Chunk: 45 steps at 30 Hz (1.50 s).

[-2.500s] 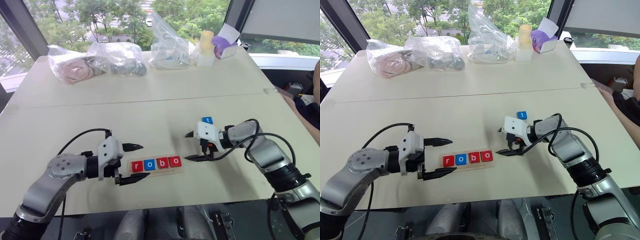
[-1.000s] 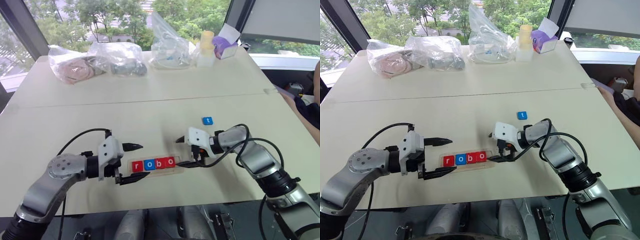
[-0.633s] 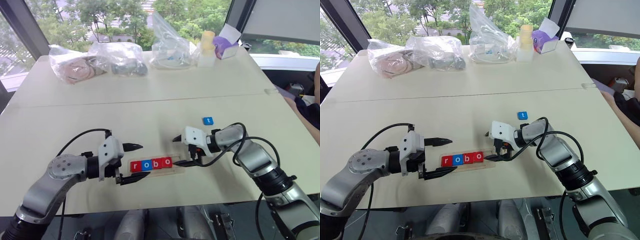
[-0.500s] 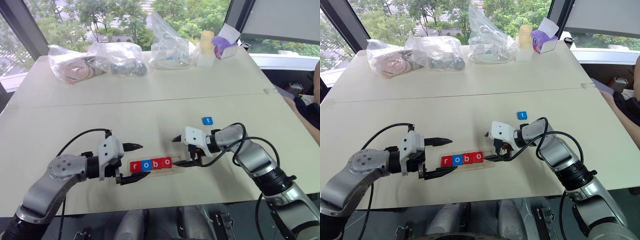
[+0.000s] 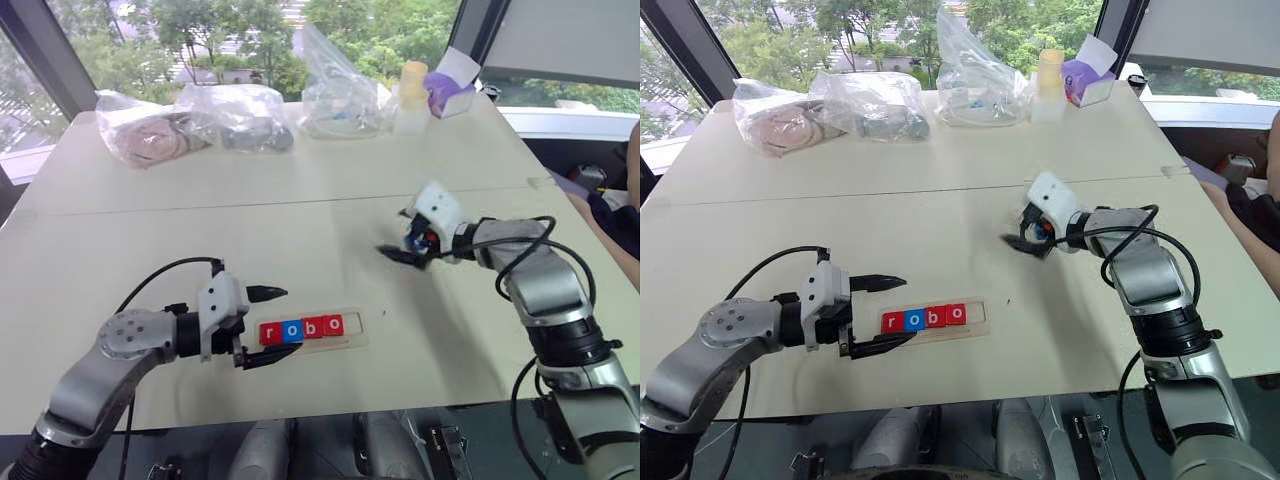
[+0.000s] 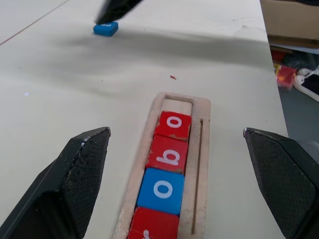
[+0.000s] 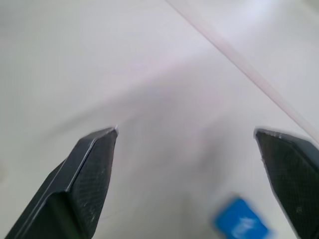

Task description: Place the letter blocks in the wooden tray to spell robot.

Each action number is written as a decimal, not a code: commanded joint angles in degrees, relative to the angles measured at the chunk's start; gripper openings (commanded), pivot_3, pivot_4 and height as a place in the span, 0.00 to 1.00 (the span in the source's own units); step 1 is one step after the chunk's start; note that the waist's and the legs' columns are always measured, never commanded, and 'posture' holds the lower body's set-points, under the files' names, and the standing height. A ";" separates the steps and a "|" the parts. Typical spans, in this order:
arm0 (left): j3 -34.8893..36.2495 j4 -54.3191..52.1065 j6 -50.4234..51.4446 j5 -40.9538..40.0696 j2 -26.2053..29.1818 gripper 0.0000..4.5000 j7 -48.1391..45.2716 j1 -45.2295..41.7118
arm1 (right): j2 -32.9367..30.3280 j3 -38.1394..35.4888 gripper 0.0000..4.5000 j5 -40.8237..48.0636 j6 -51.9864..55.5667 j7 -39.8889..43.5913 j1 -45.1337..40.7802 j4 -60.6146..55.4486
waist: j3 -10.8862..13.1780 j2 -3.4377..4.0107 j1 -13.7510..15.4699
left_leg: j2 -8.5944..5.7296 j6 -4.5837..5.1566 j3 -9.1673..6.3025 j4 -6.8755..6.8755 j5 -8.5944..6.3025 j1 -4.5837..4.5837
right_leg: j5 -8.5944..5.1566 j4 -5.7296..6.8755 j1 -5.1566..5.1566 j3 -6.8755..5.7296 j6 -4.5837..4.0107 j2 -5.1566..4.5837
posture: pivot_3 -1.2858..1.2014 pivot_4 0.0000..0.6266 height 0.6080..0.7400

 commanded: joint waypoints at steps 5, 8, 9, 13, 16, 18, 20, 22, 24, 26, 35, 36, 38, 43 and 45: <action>-1.31 1.30 -2.27 0.81 -0.92 1.00 -0.92 -2.21 | 8.52 -6.58 1.00 -1.46 13.96 -16.80 2.45 -3.97 | -0.01 0.01 0.01 | -0.02 -0.03 0.02 -0.03 0.02 -0.04 | 0.01 0.00 -0.04 0.01 -0.01 0.03 | 0.52 0.24 1.00; -1.44 1.75 -2.55 0.86 -0.91 1.00 -1.28 -2.55 | 10.67 -6.85 1.00 -2.10 14.24 -21.00 3.21 -2.87 | -0.01 0.02 -0.17 | -0.02 -0.02 0.04 -0.03 0.02 -0.03 | 0.01 0.02 -0.07 0.03 -0.01 0.06 | 0.52 0.24 1.00; -1.47 1.80 -2.53 0.84 -0.93 1.00 -1.32 -2.66 | 11.55 -7.53 1.00 -1.64 14.82 -21.87 3.05 -2.28 | -0.01 0.03 -0.18 | -0.02 -0.03 0.04 -0.03 0.02 -0.03 | 0.01 0.03 -0.07 0.03 -0.01 0.07 | 0.52 0.24 1.00; -1.44 1.87 -2.61 1.00 -0.87 1.00 -1.57 -2.79 | 15.36 -10.06 1.00 0.17 15.44 -24.85 1.63 1.19 | -0.01 0.03 -0.27 | -0.02 -0.02 0.05 -0.02 0.02 -0.02 | 0.02 0.04 -0.06 0.03 -0.01 0.12 | 0.52 0.24 1.00; -1.33 1.79 -2.50 1.11 -0.93 1.00 -1.48 -2.81 | 17.67 -12.10 0.87 1.43 15.97 -26.51 0.02 3.41 | -0.02 0.04 -0.43 | -0.01 -0.02 0.06 -0.02 0.03 0.01 | 0.03 0.05 -0.06 0.03 -0.03 0.15 | 0.52 0.24 1.00; -1.30 1.66 -2.38 1.14 -0.99 1.00 -1.32 -2.76 | 18.16 -12.22 0.71 1.75 16.29 -27.00 -0.51 3.61 | -0.02 0.05 -0.37 | 0.00 -0.02 0.05 -0.02 0.03 0.01 | 0.04 0.06 -0.06 0.03 -0.03 0.16 | 0.52 0.24 1.00; -1.30 1.54 -2.22 1.14 -1.07 1.00 -1.16 -2.74 | 18.43 -11.51 0.47 2.00 16.86 -27.18 -0.40 2.79 | -0.02 0.05 -0.36 | 0.00 -0.02 0.06 -0.02 0.03 0.01 | 0.04 0.06 -0.06 0.03 -0.03 0.16 | 0.52 0.24 1.00; -1.31 1.49 -2.14 1.11 -1.13 1.00 -1.06 -2.74 | 18.61 -10.84 0.26 2.23 17.33 -27.45 -0.01 1.85 | -0.02 0.04 -0.35 | 0.00 -0.02 0.06 -0.03 0.03 0.01 | 0.04 0.06 -0.06 0.03 -0.03 0.15 | 0.52 0.24 1.00; -1.50 1.64 -2.18 1.09 -1.29 1.00 -1.07 -2.67 | 18.50 -9.42 0.26 2.65 21.83 -27.50 2.01 -3.27 | -0.03 0.05 -0.38 | 0.00 -0.02 0.06 -0.03 0.03 0.01 | 0.04 0.06 -0.06 0.03 -0.03 0.16 | 0.52 0.24 1.00; -1.65 1.69 -2.14 1.03 -1.45 1.00 -1.16 -2.66 | 18.20 -8.63 0.26 3.09 26.78 -27.65 4.03 -8.83 | -0.03 0.06 -0.31 | 0.00 -0.02 0.03 -0.05 0.03 0.01 | 0.04 0.06 -0.06 0.02 -0.03 0.16 | 0.52 0.24 1.00; -2.25 2.55 -2.20 0.87 -1.49 1.00 -2.52 -3.17 | 16.80 -9.79 0.26 9.31 45.91 -26.35 21.24 -39.50 | -0.06 0.04 -0.01 | -0.01 -0.01 -0.02 -0.04 0.02 -0.02 | 0.02 0.04 -0.03 -0.03 -0.03 0.12 | 0.52 0.24 1.00; -2.37 2.72 -2.18 0.84 -1.49 1.00 -2.65 -3.44 | 16.58 -10.75 0.26 10.36 45.91 -26.03 22.86 -40.99 | -0.06 0.05 -0.05 | 0.00 -0.01 -0.01 -0.04 0.02 -0.01 | 0.02 0.03 -0.02 -0.03 -0.04 0.12 | 0.52 0.24 1.00; -2.43 2.99 -2.03 0.68 -1.42 1.00 -3.03 -3.73 | 16.04 -12.47 0.26 12.40 45.91 -25.45 24.40 -42.71 | -0.06 0.05 -0.09 | 0.00 -0.01 -0.01 -0.02 0.02 0.02 | 0.01 0.03 0.01 -0.03 -0.04 0.13 | 0.52 0.24 1.00; -2.49 3.67 -2.20 0.89 -1.30 1.00 -3.76 -4.27 | 15.25 -14.09 0.50 16.11 45.91 -25.85 24.31 -42.68 | -0.06 0.05 -0.11 | 0.01 -0.01 -0.01 -0.02 0.02 0.03 | 0.01 0.03 0.03 -0.04 -0.04 0.14 | 0.52 0.24 1.00; -2.47 4.09 -1.99 0.83 -1.60 1.00 -3.66 -5.23 | 11.93 -13.92 0.68 19.46 45.91 -23.38 23.37 -41.88 | -0.06 0.05 -0.09 | 0.01 -0.01 -0.01 -0.02 0.02 0.03 | 0.01 0.03 0.02 -0.04 -0.03 0.14 | 0.52 0.24 1.00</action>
